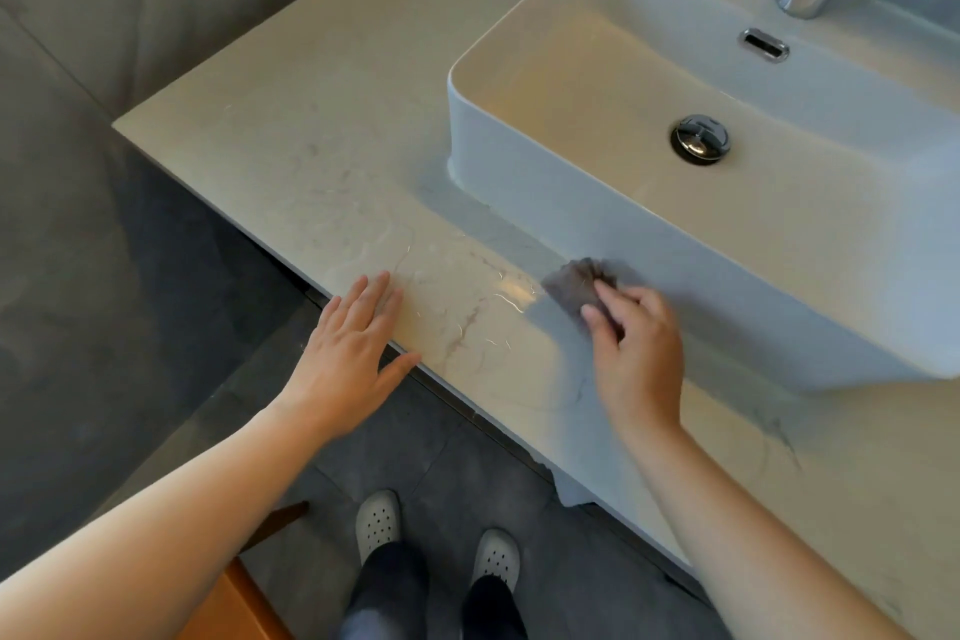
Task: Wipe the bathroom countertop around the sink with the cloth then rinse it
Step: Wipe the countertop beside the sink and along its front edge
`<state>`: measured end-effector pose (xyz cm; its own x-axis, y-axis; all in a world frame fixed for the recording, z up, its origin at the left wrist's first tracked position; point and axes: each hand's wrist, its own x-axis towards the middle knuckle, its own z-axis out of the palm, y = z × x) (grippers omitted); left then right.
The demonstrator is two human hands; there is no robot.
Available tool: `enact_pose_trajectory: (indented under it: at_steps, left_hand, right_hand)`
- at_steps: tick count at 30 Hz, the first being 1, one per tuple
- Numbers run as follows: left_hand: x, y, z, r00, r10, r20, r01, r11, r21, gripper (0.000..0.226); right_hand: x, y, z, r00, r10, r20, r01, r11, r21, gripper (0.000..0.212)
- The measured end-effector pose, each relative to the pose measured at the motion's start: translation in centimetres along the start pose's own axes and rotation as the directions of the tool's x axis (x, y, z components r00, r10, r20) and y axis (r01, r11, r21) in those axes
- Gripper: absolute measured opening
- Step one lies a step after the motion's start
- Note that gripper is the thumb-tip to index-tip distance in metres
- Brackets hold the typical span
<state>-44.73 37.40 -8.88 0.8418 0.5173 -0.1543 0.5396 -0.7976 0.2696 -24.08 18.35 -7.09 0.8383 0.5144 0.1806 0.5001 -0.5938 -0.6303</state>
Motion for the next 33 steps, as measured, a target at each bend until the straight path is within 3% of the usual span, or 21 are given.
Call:
enact_pose_trajectory:
  at_steps: [3,5,10,20,29,33]
  left_hand:
    - [0.8,-0.7,-0.4,1.000,0.002,-0.013,-0.002,1.000,-0.022,0.074]
    - [1.3,-1.1,-0.5,1.000,-0.014,-0.014,0.014,0.999,-0.048,0.074]
    - [1.6,-2.0,-0.9,0.998,-0.064,-0.011,0.063,0.993,-0.102,0.077]
    - [1.8,-3.5,-1.1,0.999,0.007,0.045,-0.011,0.995,0.096,0.086]
    - [2.1,-4.5,-3.2,0.994,0.096,0.060,-0.099,0.994,0.051,0.072]
    - [2.2,-4.2,-3.6,0.993,0.097,0.069,-0.099,0.995,0.020,0.063]
  right_hand:
    - [1.9,1.4,1.6,0.998,-0.032,0.052,0.044,0.970,-0.237,0.033]
    - [1.7,1.9,2.7,0.996,-0.076,0.039,0.084,0.950,-0.300,0.033]
    - [1.6,1.1,4.6,0.998,-0.029,-0.052,0.016,0.972,-0.234,0.031]
    - [1.8,-2.2,6.9,0.996,-0.083,-0.008,0.081,0.983,-0.164,0.032]
    - [-6.6,-4.6,6.8,0.975,-0.152,0.160,0.175,0.975,-0.136,0.035]
    - [-7.7,-5.1,6.0,0.933,-0.199,0.301,0.210,0.978,-0.002,0.031]
